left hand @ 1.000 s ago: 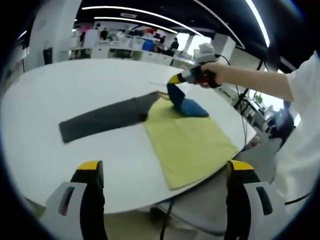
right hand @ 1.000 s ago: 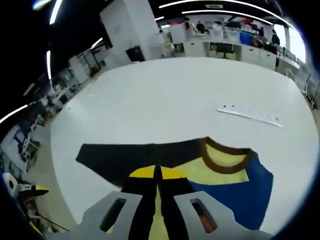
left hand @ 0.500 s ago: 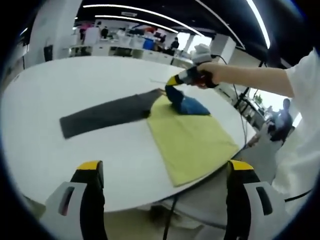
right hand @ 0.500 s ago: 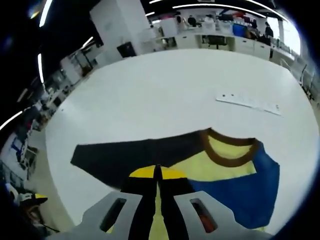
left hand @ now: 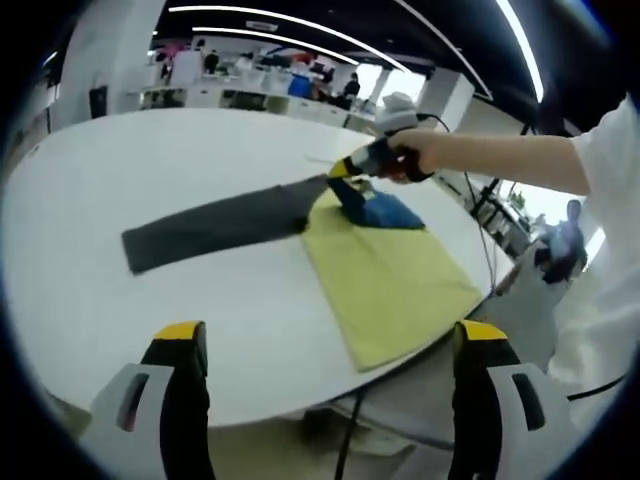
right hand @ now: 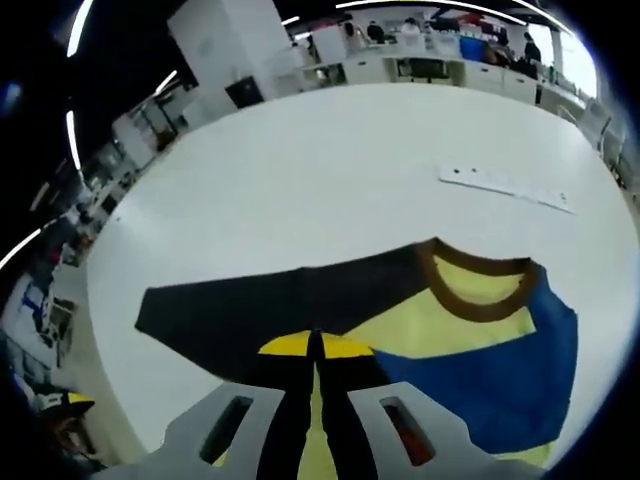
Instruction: Fold the garment on the visible template until the final outline fits inside the template.
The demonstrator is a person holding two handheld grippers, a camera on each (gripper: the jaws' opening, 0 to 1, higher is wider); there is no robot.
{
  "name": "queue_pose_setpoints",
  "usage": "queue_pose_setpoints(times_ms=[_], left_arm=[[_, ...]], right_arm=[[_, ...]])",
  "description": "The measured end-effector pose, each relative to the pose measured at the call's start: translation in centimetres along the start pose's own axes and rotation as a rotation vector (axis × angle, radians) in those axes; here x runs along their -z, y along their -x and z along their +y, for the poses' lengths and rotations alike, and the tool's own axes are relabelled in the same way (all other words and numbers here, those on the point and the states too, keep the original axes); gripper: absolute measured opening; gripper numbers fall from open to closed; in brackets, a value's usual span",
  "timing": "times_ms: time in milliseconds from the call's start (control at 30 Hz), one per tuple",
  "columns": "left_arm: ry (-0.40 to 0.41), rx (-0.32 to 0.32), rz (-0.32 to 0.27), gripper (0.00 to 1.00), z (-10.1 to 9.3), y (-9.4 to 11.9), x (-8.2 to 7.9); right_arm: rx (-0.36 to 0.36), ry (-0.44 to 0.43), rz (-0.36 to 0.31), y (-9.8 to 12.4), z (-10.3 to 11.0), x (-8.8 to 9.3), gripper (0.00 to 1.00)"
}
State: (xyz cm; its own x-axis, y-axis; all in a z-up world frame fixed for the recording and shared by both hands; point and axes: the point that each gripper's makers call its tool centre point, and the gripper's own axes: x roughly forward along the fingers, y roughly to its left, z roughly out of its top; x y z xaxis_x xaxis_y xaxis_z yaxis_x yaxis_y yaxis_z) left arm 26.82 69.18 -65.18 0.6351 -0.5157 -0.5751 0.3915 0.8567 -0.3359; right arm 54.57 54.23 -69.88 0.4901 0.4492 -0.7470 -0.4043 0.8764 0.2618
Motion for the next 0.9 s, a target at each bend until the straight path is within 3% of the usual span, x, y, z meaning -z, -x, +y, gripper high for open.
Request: queue_pose_setpoints(times_ms=[900], left_arm=[[0.022, 0.003, 0.013, 0.99, 0.7, -0.1, 0.7]], right_arm=[[0.049, -0.001, 0.055, -3.2, 0.2, 2.1, 0.02]])
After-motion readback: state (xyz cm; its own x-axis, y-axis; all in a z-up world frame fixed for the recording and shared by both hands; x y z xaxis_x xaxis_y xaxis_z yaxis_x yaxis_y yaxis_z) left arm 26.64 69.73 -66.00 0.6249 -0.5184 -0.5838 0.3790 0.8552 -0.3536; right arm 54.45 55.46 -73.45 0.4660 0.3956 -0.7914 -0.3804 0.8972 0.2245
